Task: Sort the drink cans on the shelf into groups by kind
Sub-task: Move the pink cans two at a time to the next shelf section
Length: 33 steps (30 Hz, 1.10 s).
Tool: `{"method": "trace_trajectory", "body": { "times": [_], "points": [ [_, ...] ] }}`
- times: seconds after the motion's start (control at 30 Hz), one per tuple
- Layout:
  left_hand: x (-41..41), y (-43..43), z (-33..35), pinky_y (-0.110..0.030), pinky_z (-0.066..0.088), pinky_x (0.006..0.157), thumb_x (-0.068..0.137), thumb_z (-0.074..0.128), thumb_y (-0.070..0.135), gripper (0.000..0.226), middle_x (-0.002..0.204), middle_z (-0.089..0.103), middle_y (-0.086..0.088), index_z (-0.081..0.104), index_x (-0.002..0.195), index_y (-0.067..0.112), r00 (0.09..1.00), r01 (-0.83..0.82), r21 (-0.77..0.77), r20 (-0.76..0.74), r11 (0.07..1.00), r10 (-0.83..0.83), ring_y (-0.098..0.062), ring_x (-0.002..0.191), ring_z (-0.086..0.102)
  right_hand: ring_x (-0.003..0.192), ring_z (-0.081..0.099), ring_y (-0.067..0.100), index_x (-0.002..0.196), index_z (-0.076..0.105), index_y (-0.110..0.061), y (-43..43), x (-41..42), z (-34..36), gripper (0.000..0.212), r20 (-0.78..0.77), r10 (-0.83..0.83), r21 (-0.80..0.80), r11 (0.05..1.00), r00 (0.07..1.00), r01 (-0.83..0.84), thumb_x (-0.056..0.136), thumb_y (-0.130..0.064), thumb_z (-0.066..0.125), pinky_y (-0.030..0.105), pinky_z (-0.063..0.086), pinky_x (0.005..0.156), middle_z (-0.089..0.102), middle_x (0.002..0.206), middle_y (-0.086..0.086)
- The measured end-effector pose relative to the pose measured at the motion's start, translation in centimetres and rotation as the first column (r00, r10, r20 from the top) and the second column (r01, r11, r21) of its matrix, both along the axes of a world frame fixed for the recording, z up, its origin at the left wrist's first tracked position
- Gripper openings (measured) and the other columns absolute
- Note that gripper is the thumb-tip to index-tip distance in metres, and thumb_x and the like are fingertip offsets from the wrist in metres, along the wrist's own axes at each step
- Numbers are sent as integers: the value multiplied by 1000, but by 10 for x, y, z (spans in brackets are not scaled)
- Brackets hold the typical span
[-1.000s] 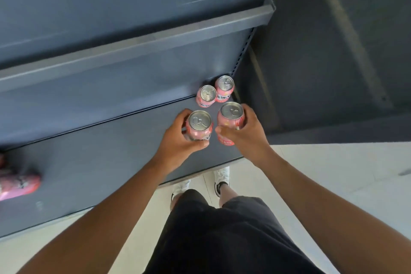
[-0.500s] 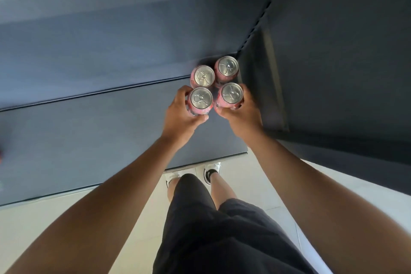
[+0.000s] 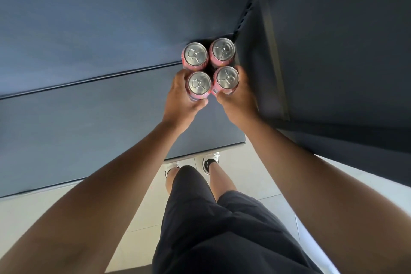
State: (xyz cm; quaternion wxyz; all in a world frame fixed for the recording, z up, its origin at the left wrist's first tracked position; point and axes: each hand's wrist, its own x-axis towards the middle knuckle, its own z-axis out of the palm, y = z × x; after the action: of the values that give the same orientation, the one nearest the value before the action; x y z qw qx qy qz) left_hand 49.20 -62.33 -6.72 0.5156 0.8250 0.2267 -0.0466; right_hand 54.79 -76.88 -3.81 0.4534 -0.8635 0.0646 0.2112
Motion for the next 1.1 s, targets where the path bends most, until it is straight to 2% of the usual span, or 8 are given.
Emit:
{"method": "trace_trajectory", "body": {
  "times": [0.07, 0.13, 0.3, 0.43, 0.6, 0.8, 0.93, 1.1],
  "points": [
    [-3, 3, 6, -36, 51, 95, 70, 83, 22, 73, 124, 60, 5, 45, 132, 20, 999, 30, 19, -16, 999, -30, -14, 110, 59, 92, 64, 10, 116, 47, -31, -3, -4, 7, 46, 31, 43, -37, 998, 999, -42, 77, -22, 71, 40, 56, 75, 64, 104, -14],
    [-9, 6, 15, -33, 48, 98, 72, 82, 24, 80, 133, 56, 7, 40, 139, 23, 997, 71, 46, -44, 996, -69, -15, 117, 56, 103, 60, 15, 126, 42, -32, -8, -11, 19, 56, 58, 108, -131, 986, 992, -100, 77, -24, 68, 34, 50, 74, 58, 121, -11],
    [-39, 17, 48, -33, 42, 100, 82, 76, 33, 76, 151, 40, 5, 36, 145, 23, 981, 185, 223, -94, 957, -168, -21, 129, 48, 129, 45, 21, 143, 39, -21, -17, -28, 48, 65, 74, 374, -330, 884, 925, -331, 84, -29, 65, 35, 46, 88, 39, 151, -6],
    [-71, 24, 83, -43, 45, 97, 85, 73, 37, 65, 152, 40, 3, 44, 142, 23, 968, 252, 439, -120, 862, -222, -26, 130, 49, 126, 48, 29, 129, 51, -15, -15, -40, 71, 52, 171, 633, -413, 742, 755, -529, 82, -32, 66, 45, 51, 91, 49, 140, 1],
    [-121, 28, 118, -49, 50, 94, 83, 75, 38, 60, 144, 51, -3, 50, 134, 19, 969, 234, 650, -98, 723, -226, -30, 120, 57, 133, 44, 27, 135, 52, -17, -5, -57, 108, 50, 196, 847, -511, 519, 495, -685, 89, -36, 61, 44, 46, 99, 49, 144, 0],
    [-183, 35, 155, -47, 48, 98, 87, 70, 41, 55, 141, 54, -3, 50, 134, 20, 983, 177, 745, -98, 643, -156, -29, 122, 55, 132, 46, 30, 136, 53, -17, 22, -81, 141, 49, 214, 947, -580, 320, 239, -749, 91, -37, 59, 44, 43, 100, 50, 146, 4],
    [-225, 46, 172, -47, 47, 99, 89, 67, 42, 53, 141, 54, -2, 50, 134, 20, 993, 116, 776, -94, 620, -69, -28, 123, 54, 133, 46, 32, 138, 53, -17, 46, -107, 161, 50, 251, 956, -576, 272, 150, -771, 93, -37, 59, 45, 41, 103, 49, 148, 6],
    [-288, 63, 184, -47, 48, 97, 87, 70, 41, 54, 138, 57, -3, 54, 133, 18, 998, 14, 814, -49, 580, 44, -31, 121, 56, 145, 31, 24, 146, 44, -23, 79, -157, 179, 51, 269, 960, -561, 222, 78, -797, 98, -41, 51, 40, 26, 113, 36, 158, 0]
  ]
}}
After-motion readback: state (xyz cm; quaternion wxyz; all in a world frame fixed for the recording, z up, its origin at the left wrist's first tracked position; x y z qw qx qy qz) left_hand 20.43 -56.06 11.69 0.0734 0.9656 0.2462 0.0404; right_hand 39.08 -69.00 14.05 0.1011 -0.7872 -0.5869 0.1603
